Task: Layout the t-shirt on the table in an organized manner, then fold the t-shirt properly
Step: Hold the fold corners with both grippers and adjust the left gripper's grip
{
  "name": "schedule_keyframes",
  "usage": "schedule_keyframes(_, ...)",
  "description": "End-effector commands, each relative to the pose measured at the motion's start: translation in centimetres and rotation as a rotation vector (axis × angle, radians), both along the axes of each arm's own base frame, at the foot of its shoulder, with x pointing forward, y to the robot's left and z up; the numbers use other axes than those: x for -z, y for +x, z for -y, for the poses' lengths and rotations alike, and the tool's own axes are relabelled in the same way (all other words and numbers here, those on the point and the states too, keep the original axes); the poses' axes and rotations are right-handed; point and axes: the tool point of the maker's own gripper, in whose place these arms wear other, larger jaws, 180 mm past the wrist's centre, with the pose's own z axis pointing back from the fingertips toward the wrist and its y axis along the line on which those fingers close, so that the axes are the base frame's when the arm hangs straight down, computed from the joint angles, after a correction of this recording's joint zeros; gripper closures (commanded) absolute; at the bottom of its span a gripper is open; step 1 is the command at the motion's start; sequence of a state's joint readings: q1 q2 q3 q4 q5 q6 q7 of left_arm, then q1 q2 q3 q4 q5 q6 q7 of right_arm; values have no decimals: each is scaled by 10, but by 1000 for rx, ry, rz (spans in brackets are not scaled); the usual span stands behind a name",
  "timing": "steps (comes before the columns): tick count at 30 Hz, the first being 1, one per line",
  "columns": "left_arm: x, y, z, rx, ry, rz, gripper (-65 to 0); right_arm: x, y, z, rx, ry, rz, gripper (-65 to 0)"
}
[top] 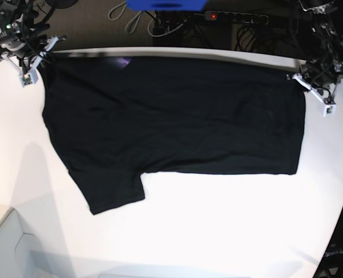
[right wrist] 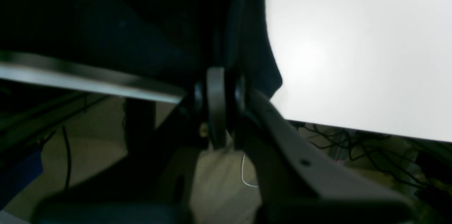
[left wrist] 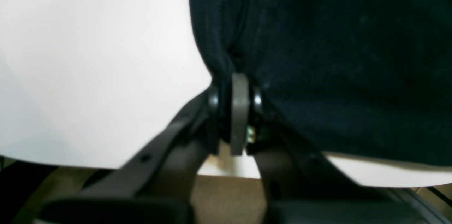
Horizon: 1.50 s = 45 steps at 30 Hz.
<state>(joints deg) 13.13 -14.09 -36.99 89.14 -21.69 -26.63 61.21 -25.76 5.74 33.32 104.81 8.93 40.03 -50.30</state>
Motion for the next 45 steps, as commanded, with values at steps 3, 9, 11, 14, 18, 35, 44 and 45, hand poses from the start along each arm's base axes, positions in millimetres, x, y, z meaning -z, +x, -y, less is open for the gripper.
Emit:
schedule_keyframes(3,-13,10,-5,1,15,48,-2,-6,4,5,-5,-13,23,0)
schedule_keyframes(9,-9,6,-5,-3,10,34,-5,-6,4,5,-5,-13,23,0)
schedule_keyframes(11,-10,7,-5,-1,13,38,-6,-6,4,5,-5,-13,23,0)
schedule_keyframes(14,-12,8,-5,1,16,43,-51,-6,4,5,-5,-13,23,-28)
schedule_keyframes(18,-12,5,-2,56,20,44,-214,-8,5,5,-7,-16,28,-144)
schedule_keyframes(35,-65,58,-8,88,99,244,-308,-13,4,16,35,-31,44,-202)
schedule_keyframes(44,-16,61,4,96,106,77,-308,-13,4,17,36,-33,45,-202)
schedule_keyframes(45,-13,60,4,95,104,68,-308,-13,4,18,37,-34,45,-202)
